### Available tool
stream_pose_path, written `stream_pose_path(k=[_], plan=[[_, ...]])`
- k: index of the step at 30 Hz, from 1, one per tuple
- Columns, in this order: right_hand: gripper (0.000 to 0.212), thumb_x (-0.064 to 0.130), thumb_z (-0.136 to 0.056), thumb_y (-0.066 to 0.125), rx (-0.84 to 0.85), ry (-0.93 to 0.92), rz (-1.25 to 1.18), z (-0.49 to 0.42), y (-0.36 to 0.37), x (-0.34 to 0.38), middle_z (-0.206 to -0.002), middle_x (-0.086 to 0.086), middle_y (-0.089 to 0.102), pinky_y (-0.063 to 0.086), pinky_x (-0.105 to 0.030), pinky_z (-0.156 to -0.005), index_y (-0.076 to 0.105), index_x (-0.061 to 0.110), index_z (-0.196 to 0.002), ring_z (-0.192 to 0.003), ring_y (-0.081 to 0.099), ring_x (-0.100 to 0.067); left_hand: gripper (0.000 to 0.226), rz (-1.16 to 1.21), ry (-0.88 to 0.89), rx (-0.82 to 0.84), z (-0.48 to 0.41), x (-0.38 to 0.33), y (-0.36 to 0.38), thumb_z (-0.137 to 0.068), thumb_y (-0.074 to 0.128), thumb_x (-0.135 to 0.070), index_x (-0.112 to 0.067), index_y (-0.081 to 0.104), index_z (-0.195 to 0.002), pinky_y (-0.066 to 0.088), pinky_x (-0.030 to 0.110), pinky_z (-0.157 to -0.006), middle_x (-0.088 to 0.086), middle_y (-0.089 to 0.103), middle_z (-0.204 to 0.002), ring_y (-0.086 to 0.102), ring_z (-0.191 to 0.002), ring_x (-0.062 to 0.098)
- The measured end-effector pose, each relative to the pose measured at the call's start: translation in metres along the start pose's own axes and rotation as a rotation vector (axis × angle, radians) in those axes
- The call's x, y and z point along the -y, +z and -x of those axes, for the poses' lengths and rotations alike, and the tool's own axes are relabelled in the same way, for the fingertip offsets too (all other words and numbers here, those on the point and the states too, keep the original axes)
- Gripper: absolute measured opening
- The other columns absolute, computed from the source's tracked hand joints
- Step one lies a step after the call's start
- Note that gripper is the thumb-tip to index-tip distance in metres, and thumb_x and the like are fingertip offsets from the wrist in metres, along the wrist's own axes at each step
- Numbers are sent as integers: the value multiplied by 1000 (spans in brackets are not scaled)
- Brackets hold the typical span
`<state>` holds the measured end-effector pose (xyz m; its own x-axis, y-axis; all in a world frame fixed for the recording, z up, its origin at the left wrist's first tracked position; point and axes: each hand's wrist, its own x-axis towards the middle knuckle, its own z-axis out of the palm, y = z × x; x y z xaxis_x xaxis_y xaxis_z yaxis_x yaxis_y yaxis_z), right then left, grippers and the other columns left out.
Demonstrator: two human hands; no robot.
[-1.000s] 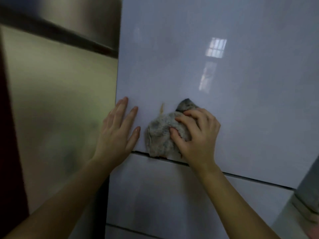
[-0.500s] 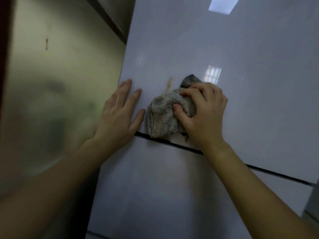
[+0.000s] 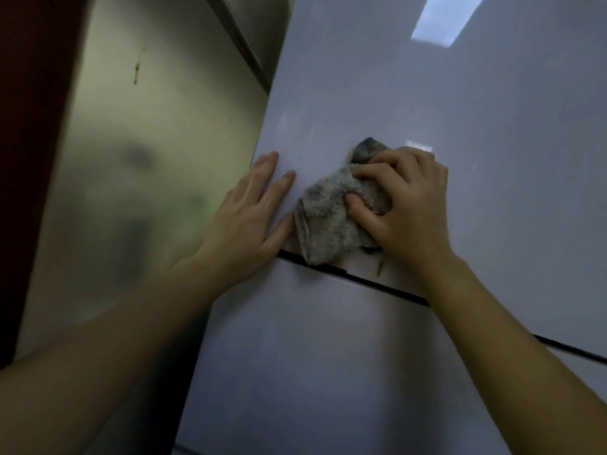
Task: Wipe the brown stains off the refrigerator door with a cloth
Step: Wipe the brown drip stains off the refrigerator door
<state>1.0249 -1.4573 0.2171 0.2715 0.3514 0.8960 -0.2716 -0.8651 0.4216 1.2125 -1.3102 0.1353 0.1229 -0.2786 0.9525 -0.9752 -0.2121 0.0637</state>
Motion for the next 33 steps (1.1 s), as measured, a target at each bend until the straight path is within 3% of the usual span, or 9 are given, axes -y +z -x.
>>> stream_pose_path(k=[5, 9, 16, 18, 23, 27, 33], plan=[[30, 41, -87, 74, -81, 111, 18, -24, 1, -9, -115, -2, 67, 26, -29, -97, 74, 20, -109, -118, 52, -29, 66, -25, 11, 4, 1, -1, 6, -98, 34, -47, -19, 21, -157, 16, 43, -126, 8, 7, -168, 6, -156, 24], [31, 43, -88, 72, -100, 152, 1, -29, 14, 6, -117, 0, 65, 28, -32, -98, 73, 23, -112, -120, 51, -26, 69, -24, 36, -19, 1, -2, 8, -95, 38, -43, -15, 23, -156, 18, 46, -126, 12, 12, -166, 10, -155, 28], [34, 41, -88, 77, 22, -66, 63, 26, -8, -4, -118, -4, 68, 31, -35, -102, 75, 19, -114, -118, 56, -30, 62, -69, 52, -41, 3, 2, 9, -99, 38, -41, -13, 29, -154, 20, 47, -125, 15, 15, -165, 14, -154, 31], [31, 40, -89, 77, -14, -17, 85, 22, -13, -10, -117, -4, 68, 34, -39, -100, 76, 19, -112, -118, 56, -31, 58, -58, 56, -66, 6, 3, 8, -99, 38, -37, -10, 37, -150, 25, 47, -122, 17, 22, -163, 20, -152, 32], [31, 46, -88, 72, -89, 211, 52, -29, 4, 9, -116, -2, 65, 31, -33, -96, 74, 24, -109, -118, 52, -28, 54, -56, 98, -92, 21, 12, 12, -98, 43, -32, -9, 42, -146, 30, 45, -120, 17, 26, -162, 24, -151, 32], [32, 45, -87, 73, -3, 94, 31, -3, 16, 31, -117, 0, 65, 34, -38, -97, 73, 25, -112, -119, 52, -27, 56, -56, 122, -80, 30, 19, 13, -93, 49, -26, -7, 43, -145, 33, 46, -119, 19, 27, -161, 26, -150, 34], [35, 43, -86, 78, 61, -58, 82, 68, -10, 13, -119, -4, 69, 37, -41, -99, 76, 19, -112, -119, 54, -28, 55, -91, 120, -60, 30, 18, 7, -98, 42, -38, -8, 46, -143, 37, 48, -116, 20, 31, -159, 30, -148, 35]])
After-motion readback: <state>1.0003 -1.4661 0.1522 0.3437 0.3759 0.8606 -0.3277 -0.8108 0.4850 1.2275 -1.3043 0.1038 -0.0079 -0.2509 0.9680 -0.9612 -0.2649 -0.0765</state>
